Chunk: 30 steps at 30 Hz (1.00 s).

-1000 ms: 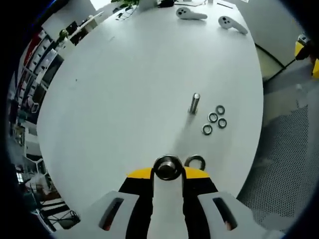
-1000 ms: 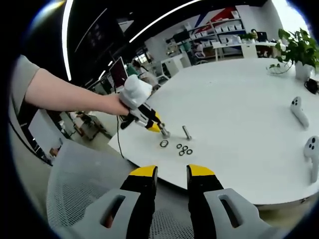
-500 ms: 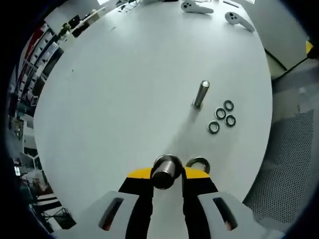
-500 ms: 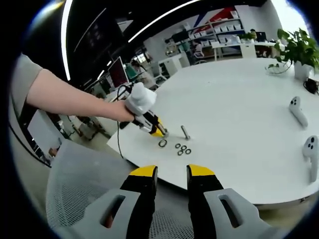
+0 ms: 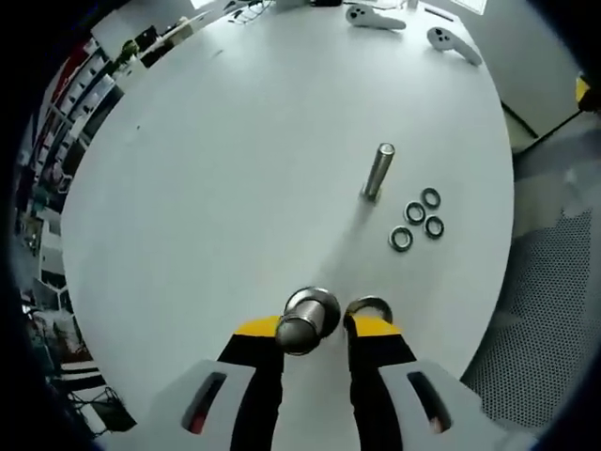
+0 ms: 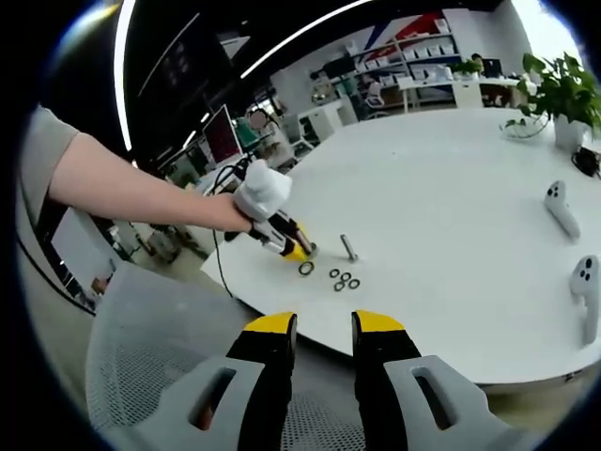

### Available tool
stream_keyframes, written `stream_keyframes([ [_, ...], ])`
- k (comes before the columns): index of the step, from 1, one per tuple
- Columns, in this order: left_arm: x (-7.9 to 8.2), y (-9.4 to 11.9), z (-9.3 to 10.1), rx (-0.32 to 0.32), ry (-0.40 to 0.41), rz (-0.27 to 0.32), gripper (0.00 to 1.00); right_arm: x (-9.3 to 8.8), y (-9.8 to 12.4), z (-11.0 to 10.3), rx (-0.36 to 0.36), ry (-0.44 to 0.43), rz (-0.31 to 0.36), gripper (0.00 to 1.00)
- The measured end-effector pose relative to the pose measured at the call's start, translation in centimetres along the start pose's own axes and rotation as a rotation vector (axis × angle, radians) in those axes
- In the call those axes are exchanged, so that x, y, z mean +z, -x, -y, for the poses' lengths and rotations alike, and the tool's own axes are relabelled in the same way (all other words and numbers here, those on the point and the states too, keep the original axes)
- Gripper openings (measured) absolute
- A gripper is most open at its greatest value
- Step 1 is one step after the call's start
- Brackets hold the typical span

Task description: Place the washer onto the threaded stud by aligning its center hole with the stud, sliding it down to the base, and recovering from edge contact or off-axis alignment until the washer reaches the visible bottom stop.

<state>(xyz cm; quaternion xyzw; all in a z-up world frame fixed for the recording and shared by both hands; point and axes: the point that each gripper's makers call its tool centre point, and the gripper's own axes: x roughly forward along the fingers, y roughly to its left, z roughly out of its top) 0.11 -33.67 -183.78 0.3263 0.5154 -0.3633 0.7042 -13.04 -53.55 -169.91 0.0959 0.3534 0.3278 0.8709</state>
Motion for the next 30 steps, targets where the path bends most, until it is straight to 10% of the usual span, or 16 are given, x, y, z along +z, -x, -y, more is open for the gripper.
stream_keyframes([
  [19, -5.5, 2.1, 3.2, 0.039, 0.345, 0.114, 0.27, -0.5, -0.1, -0.7, 0.029, 0.023, -0.028, 0.26],
  [30, -5.0, 3.1, 5.0, 0.072, 0.395, 0.188, 0.29, -0.5, -0.1, -1.0, 0.049, 0.029, -0.023, 0.26],
])
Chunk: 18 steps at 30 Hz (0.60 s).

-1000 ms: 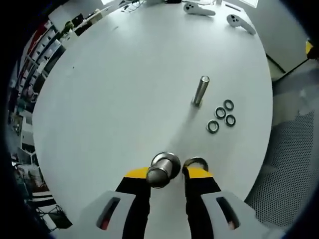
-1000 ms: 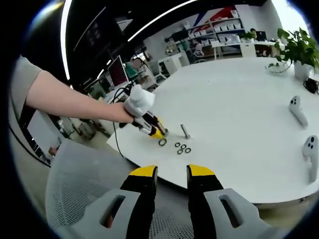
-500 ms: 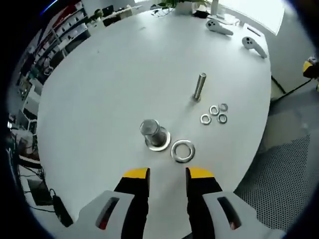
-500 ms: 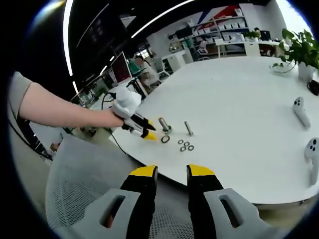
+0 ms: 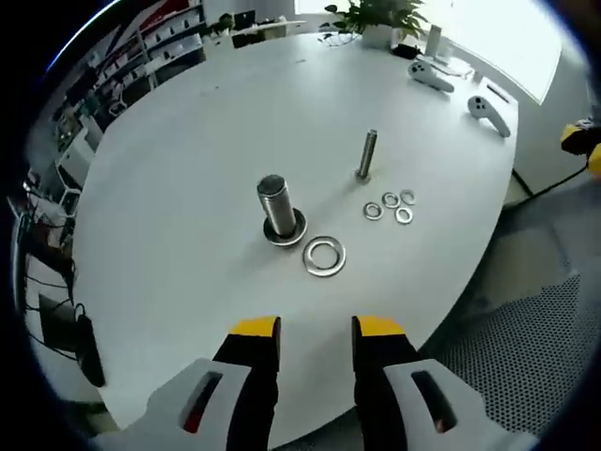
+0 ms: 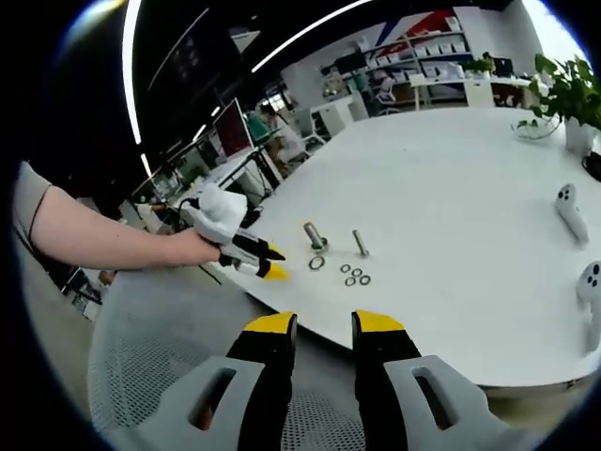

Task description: Place the washer onto the threaded stud by aligning its center hole with the stud, sliding it down to the base, and recovering from edge contact or off-axis alignment until the washer reaches the visible bottom stop.

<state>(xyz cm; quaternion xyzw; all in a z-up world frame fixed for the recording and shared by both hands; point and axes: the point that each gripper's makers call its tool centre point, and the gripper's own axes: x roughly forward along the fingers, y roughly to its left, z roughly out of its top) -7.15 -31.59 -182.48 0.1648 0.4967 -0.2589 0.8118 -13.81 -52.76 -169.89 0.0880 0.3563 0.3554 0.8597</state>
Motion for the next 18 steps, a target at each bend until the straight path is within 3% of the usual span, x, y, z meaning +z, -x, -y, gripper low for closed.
stream_keyframes([
  [18, 2.5, 0.6, 1.0, 0.000, 0.032, 0.072, 0.32, 0.0, 0.0, 0.1, -0.003, -0.002, -0.002, 0.26],
])
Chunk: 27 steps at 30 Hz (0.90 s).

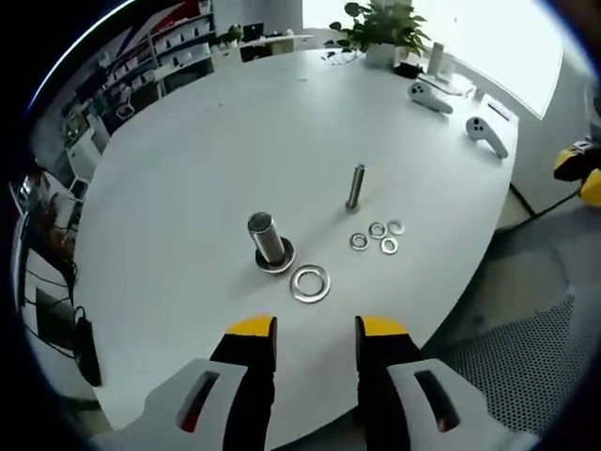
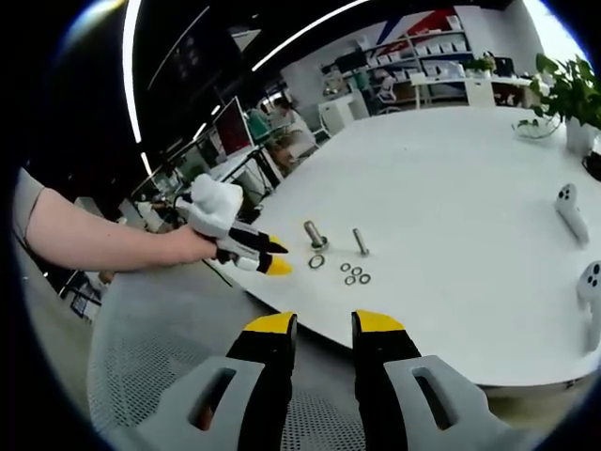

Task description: Place the washer onto the threaded stud by aligning its center hole with the stud, sliding it down to the base, and recovering from edge contact or off-axis alignment until the washer reaches the visible bottom stop.

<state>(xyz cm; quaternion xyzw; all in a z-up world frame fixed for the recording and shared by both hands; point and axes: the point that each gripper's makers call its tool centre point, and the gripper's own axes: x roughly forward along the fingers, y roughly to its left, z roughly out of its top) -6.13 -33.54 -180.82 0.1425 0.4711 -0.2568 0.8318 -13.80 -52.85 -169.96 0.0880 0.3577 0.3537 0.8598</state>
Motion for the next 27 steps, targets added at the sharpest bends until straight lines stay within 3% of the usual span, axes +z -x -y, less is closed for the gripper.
stream_keyframes([
  [8, 0.4, -1.3, -0.2, -0.003, 0.057, -0.011, 0.31, 0.3, 0.1, 0.3, -0.016, -0.008, 0.020, 0.26],
  [12, 1.0, -1.8, -0.6, -0.002, 0.144, 0.009, 0.32, 0.4, 0.1, 0.4, -0.022, -0.010, 0.020, 0.26],
  [15, 1.4, -2.2, -1.1, 0.012, 0.146, 0.013, 0.32, 0.8, 0.3, 0.7, -0.033, -0.018, 0.047, 0.26],
  [27, 0.6, -4.5, -0.6, 0.015, 0.103, -0.093, 0.31, 1.2, 0.5, 1.2, -0.056, -0.050, 0.075, 0.26],
])
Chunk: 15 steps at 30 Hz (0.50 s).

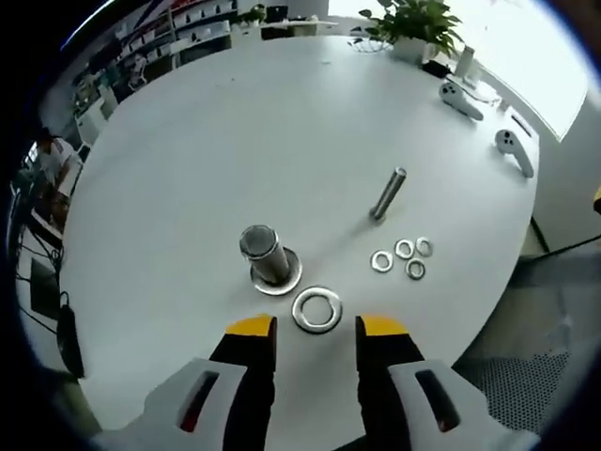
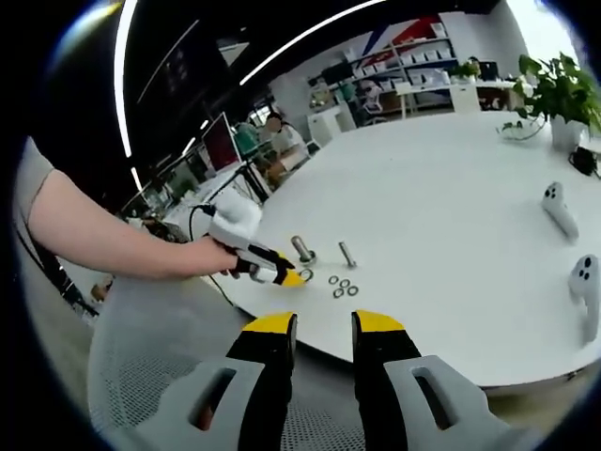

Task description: Place the washer onto the threaded stud by aligning its center hole with the stud, sliding it down to the base, and recovering from edge contact or off-axis alignment until the washer reaches the visible bottom stop.

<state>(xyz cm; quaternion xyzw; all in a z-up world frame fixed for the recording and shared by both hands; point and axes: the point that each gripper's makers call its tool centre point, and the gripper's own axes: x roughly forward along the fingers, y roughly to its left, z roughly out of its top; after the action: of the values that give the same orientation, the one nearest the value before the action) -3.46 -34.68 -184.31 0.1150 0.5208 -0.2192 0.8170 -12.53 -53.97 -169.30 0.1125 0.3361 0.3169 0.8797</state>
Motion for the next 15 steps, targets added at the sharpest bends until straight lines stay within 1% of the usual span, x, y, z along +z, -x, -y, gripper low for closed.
stream_keyframes([
  [7, 0.5, -0.8, 0.4, 0.004, 0.018, -0.006, 0.29, -0.1, -0.1, -0.1, 0.005, 0.007, -0.007, 0.26],
  [8, 0.5, -0.9, 0.6, 0.005, 0.015, -0.010, 0.29, -0.1, -0.1, -0.1, 0.005, 0.008, -0.006, 0.26],
  [9, 0.6, -0.8, 0.3, 0.026, -0.004, -0.004, 0.28, -0.1, -0.1, -0.1, 0.005, 0.007, -0.004, 0.26],
  [11, 0.5, -1.0, 0.4, 0.033, -0.007, -0.005, 0.26, 0.1, 0.0, -0.1, 0.008, 0.004, 0.003, 0.26],
  [13, 0.7, -1.1, 0.1, 0.042, -0.041, 0.000, 0.24, 0.0, 0.0, -0.1, 0.004, 0.007, 0.000, 0.26],
  [15, 0.8, -1.0, 0.1, 0.037, -0.022, 0.000, 0.23, 0.0, 0.0, -0.1, 0.004, 0.006, -0.002, 0.26],
])
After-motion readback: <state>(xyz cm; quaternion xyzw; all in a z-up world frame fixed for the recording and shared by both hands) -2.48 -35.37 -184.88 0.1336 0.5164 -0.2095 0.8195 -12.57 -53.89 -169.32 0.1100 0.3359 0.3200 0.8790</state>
